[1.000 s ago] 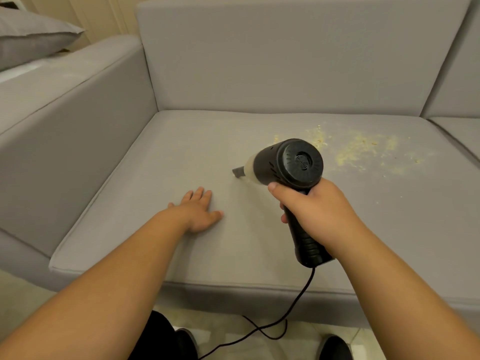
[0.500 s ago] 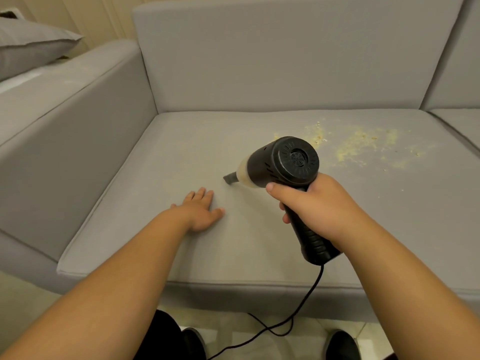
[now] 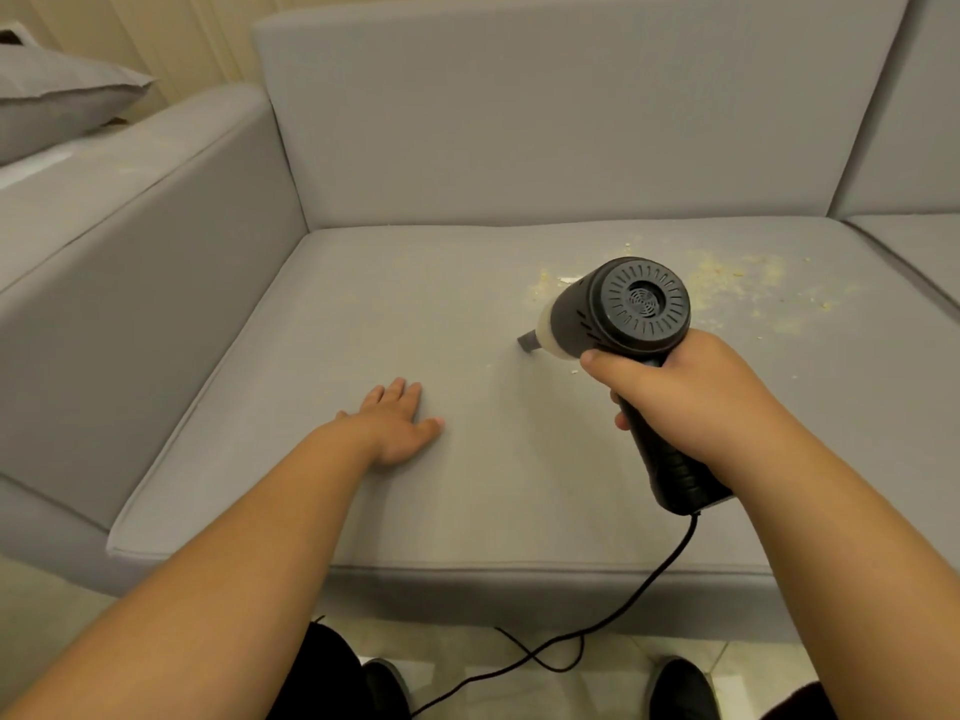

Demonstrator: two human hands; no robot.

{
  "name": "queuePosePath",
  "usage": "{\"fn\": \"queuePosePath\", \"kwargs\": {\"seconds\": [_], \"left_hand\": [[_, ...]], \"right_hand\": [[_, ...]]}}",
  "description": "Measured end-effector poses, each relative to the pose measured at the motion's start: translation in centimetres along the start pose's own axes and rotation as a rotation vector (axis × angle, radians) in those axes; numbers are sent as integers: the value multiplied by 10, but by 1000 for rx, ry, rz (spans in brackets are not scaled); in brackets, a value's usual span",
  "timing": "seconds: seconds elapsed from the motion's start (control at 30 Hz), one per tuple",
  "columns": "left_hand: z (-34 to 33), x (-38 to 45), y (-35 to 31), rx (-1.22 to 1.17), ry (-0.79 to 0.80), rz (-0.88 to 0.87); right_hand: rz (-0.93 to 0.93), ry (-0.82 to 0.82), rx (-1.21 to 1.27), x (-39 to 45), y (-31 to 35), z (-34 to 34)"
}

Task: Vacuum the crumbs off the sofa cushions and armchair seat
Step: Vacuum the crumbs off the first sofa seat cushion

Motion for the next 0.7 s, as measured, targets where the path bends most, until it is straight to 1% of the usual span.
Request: {"fn": "queuePosePath", "kwargs": {"seconds": [0.17,0.23,0.3,0.53,0.7], "left_hand": [[0,1,1,1,-2,0],[-1,1,2,2,-4,-4],[-2,1,3,2,-3,-6],[-2,1,2,9,3,-11],[-5,7,4,-2,-2,-19]], "right_hand": [[-34,130,26,-5,5,-5],[-42,159,21,-6,7,-5],[-47,149,5,-6,8,-2],[-42,11,-23,-3,8,11],[-56,5,8,-3,10,20]]}}
Point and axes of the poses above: each hand's wrist, its own x-axis towards the middle knuckle, its own z-axis out of the back of the hand, y = z × x, the point moved 3 cm from there along x, towards the middle knuckle, and after that the axes turned 5 degrees about x, right-handed, at the moved point
